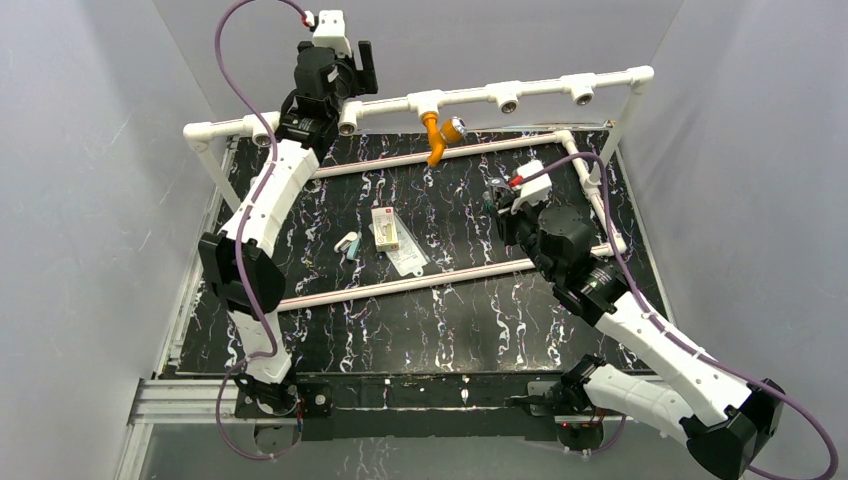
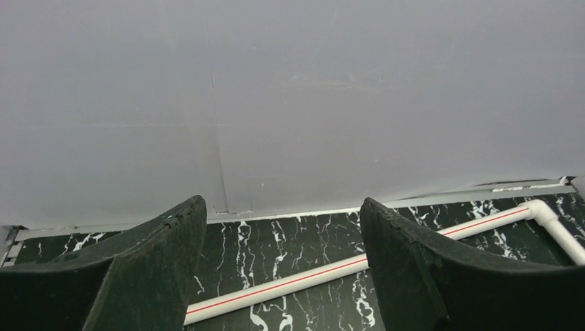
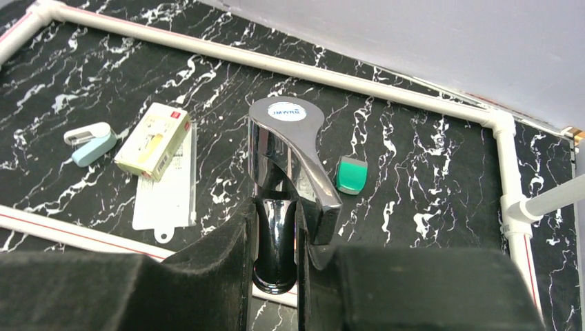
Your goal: Install the water faucets
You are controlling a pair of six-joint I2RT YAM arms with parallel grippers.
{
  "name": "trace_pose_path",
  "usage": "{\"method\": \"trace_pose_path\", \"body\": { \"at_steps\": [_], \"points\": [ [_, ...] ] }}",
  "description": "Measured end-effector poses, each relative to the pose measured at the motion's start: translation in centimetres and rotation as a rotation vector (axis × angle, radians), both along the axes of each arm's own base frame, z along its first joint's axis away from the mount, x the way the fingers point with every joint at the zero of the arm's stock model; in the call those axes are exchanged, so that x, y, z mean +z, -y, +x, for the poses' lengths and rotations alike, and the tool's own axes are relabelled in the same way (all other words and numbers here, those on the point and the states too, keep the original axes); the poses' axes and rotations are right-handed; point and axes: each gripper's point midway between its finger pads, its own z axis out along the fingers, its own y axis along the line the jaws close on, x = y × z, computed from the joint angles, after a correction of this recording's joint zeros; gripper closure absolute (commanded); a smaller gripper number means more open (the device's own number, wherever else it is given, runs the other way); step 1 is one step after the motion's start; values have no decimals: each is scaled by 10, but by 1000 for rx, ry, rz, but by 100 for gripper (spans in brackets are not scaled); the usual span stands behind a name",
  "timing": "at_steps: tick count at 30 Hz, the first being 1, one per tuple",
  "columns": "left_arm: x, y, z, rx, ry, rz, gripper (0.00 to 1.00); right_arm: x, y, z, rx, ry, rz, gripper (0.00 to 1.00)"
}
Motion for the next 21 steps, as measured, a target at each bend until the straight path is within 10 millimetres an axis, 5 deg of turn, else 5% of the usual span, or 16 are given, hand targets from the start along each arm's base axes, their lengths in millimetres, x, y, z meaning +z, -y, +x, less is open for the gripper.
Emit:
{"method": "trace_pose_path", "body": {
  "at_steps": [3,21],
  "points": [
    [-13,-3,1,15,-23,25,21,7,2,1,-13,23,26,99],
    [-19,-24,-29,68,-40,73,22,53,38,31,-195,222,52,99]
  ]
}}
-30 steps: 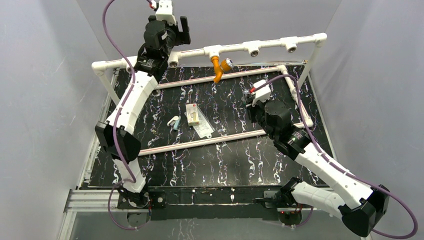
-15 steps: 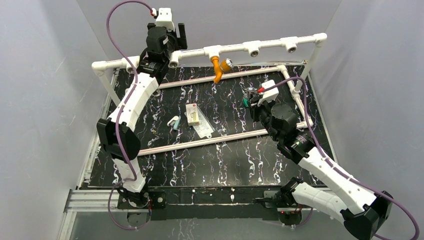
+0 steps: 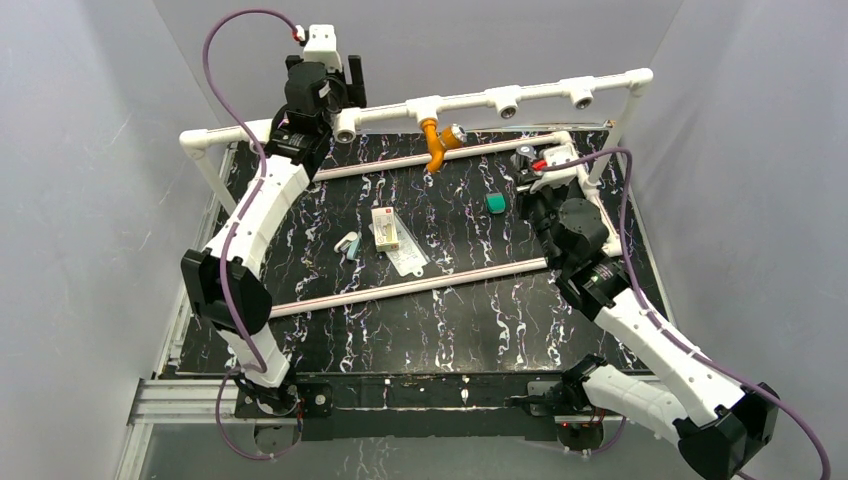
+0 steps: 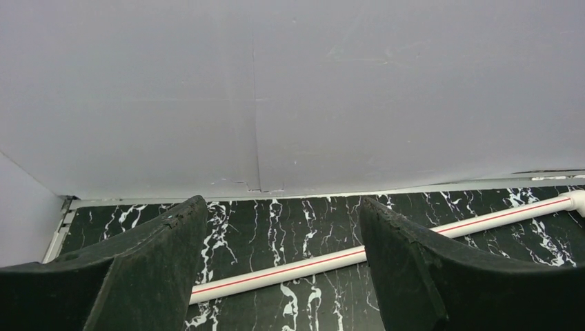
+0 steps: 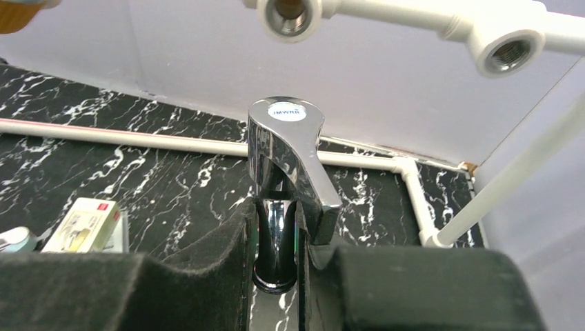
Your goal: Install the water faucets
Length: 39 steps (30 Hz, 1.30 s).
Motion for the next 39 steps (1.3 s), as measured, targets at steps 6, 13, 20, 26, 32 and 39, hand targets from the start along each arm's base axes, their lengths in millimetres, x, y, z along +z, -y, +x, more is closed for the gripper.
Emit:
{"method": "trace_pose_path", "body": {
  "at_steps": [6,13,20,26,32,39],
  "points": [
    [-4,-6,-16,6,-31,-4,23,7,17,21,-17,40,-7,99],
    [-10,-11,-30,15,-69,-13,23,12,12,26,82,60,23,99],
    [-17,-20,-49,29,-102,-38,23,17,-3,20,173,71,47,99],
    [-21,-27,-55,53,-110,-49,23,18,-4,20,179,70,60,99],
    [-19,-30,-60,63,-81,-73,23,28,-4,19,179,89,69,99],
    [-15,-31,-61,69,-41,-94,23,48,-4,20,180,127,82,99]
  ]
}}
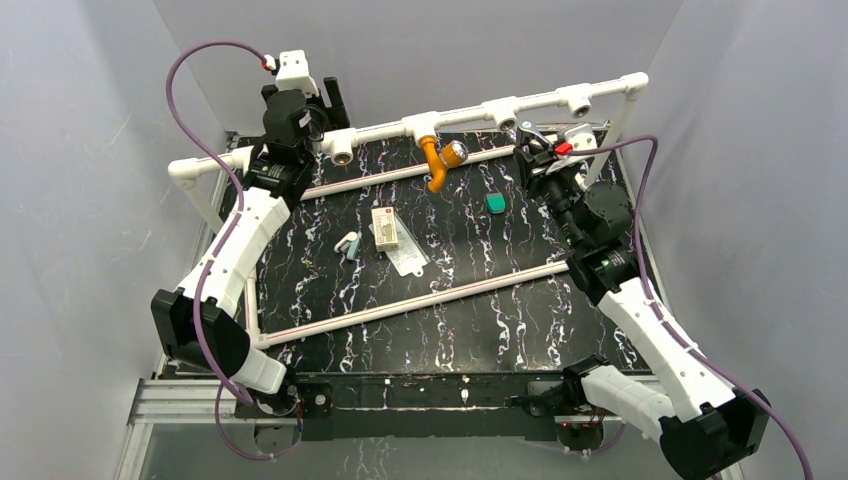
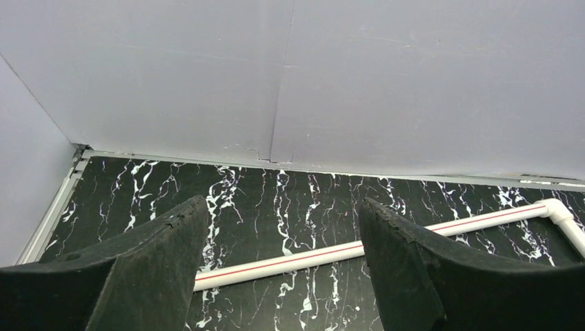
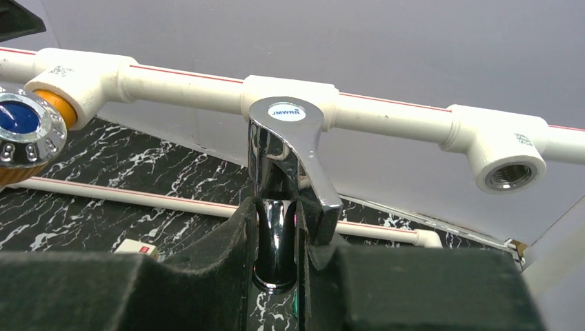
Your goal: Install the water faucets
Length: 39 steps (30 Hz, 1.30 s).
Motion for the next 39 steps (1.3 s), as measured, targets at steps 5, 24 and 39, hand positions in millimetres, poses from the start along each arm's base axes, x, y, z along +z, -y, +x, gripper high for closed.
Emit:
{"method": "trace_pose_path", "body": {
  "at_steps": [5,24,39],
  "points": [
    [1,0,1,1,13,-4,23,5,-2,4,0,6,2,99],
    [2,0,1,1,20,-5,23,-1,-6,15,-5,3,-17,99],
    [0,0,0,1,20,-6,23,3,-6,18,-13,29,-26,99]
  ]
}}
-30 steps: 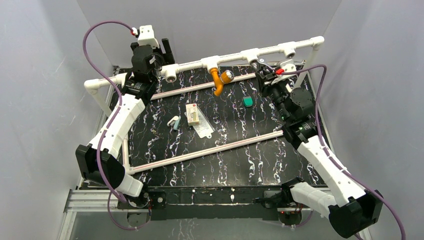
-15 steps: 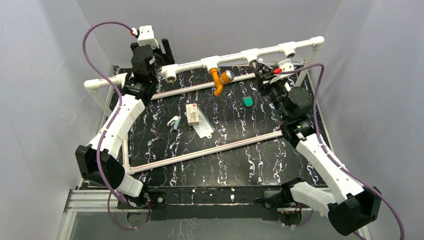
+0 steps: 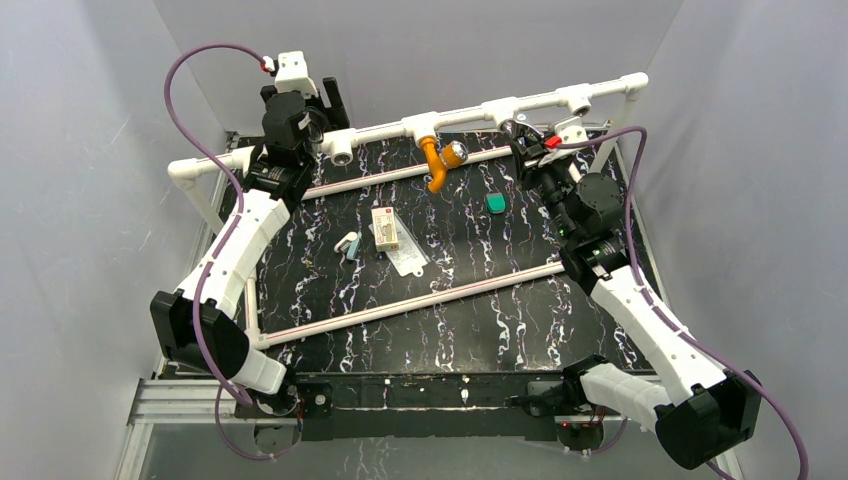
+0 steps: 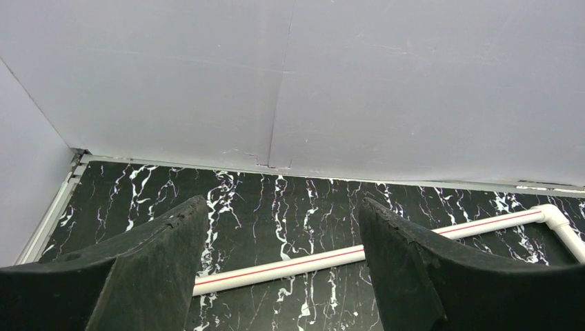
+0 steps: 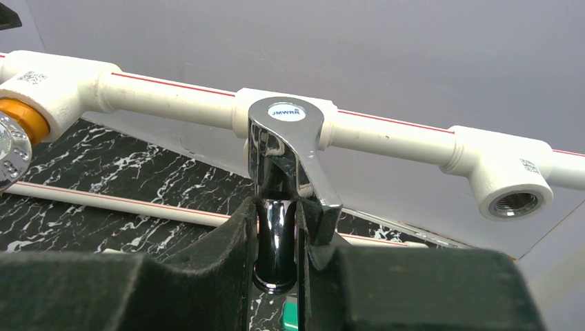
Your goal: Install the water faucets
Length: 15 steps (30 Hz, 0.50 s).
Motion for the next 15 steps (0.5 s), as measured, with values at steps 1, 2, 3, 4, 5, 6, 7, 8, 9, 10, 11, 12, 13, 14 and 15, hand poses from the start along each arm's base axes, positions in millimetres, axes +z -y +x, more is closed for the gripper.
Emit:
{"method": "trace_pose_path", "body": {
  "at_steps": [1,2,3,4,5,6,7,8,9,10,11,12,13,14,15],
  "points": [
    [0,0,0,0,0,0,23,1,0,0,-1,4,-4,99],
    [0,0,0,0,0,-1,23,0,0,0,-2,7,-11,99],
    [0,0,0,0,0,-1,23,0,0,0,-3,9,-15,99],
    [0,0,0,0,0,-2,23,1,-1,0,-3,12,-19,99],
    [0,0,0,0,0,-2,23,1,-1,0,-4,14,-24,99],
    [0,0,0,0,0,-2,23,1,-1,0,-6,16,-28,99],
    [0,0,0,0,0,-2,23,1,-2,0,-8,18,-32,99],
    [0,0,0,0,0,-2,23,1,-2,0,-11,19,-35,99],
    [0,0,0,0,-1,-2,23,1,-3,0,-13,22,-39,99],
    [-1,0,0,0,-1,-2,23,1,-3,0,-16,24,-44,99],
    [-1,0,0,0,-1,-2,23,0,-3,0,-20,26,-49,99],
    [-1,0,0,0,-2,-2,23,0,-4,-1,-22,28,-52,99],
    [-1,0,0,0,-2,-2,23,0,-4,-1,-27,32,-57,99],
    [-1,0,0,1,-1,-2,23,0,-5,-1,-33,38,-64,99],
    [-1,0,0,1,-2,-2,23,-1,-5,-1,-40,42,-70,99]
  ]
}}
